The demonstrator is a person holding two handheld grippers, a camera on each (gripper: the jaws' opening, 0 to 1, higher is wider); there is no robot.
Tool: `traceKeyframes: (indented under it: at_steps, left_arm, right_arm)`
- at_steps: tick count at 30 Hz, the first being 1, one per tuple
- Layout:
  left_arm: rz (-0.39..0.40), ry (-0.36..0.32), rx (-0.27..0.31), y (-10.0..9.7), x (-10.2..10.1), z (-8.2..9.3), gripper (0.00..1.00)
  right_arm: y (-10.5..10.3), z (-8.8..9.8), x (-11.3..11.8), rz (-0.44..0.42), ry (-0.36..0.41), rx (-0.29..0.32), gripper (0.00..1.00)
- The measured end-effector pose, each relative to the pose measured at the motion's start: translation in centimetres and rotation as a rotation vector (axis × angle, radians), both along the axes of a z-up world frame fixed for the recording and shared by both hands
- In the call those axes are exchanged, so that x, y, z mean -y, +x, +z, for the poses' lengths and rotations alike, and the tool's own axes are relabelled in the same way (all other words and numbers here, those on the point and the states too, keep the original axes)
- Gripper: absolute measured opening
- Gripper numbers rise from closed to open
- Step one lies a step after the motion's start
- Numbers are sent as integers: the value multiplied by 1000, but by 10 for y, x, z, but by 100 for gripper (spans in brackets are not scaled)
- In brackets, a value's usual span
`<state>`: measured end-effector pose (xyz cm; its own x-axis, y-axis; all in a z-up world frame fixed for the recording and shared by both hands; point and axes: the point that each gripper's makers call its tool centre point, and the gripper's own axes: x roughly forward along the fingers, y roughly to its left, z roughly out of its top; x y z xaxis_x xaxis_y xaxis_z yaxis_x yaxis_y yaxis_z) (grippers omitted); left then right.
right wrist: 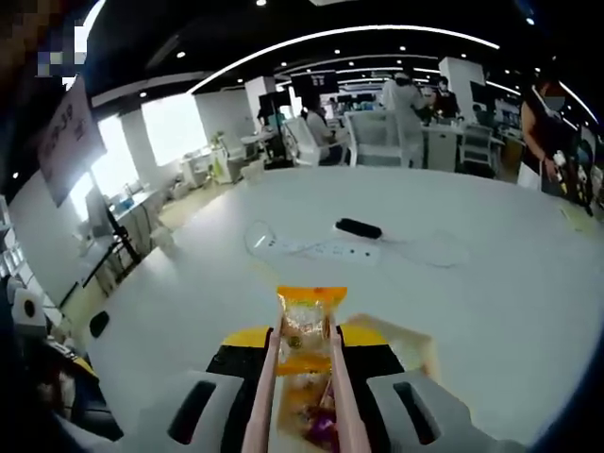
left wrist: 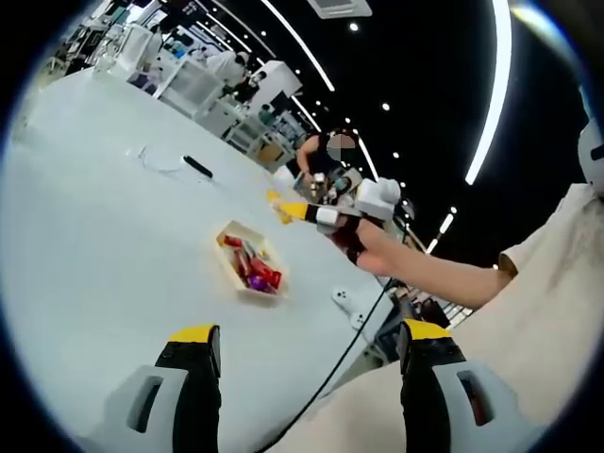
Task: Place the target food into the container with the food tongs after gripping and lifting it, then release it inside without dropping or visibly crushing the food.
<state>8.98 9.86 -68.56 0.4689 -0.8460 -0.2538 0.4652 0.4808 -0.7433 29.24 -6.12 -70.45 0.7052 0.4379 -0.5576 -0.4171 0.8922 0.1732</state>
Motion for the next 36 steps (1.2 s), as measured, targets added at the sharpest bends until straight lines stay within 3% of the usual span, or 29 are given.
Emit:
traceKeyframes:
  at_steps: [21,36]
  left_arm:
    - [-6,-1,-6,-2,-4,-2,77]
    - [-30,3,-8,-2,6,-1,77]
  right_arm:
    - [-8,-7,5,-32,6,-25,25]
    - [-11,-7,13,-42,12,-30,25]
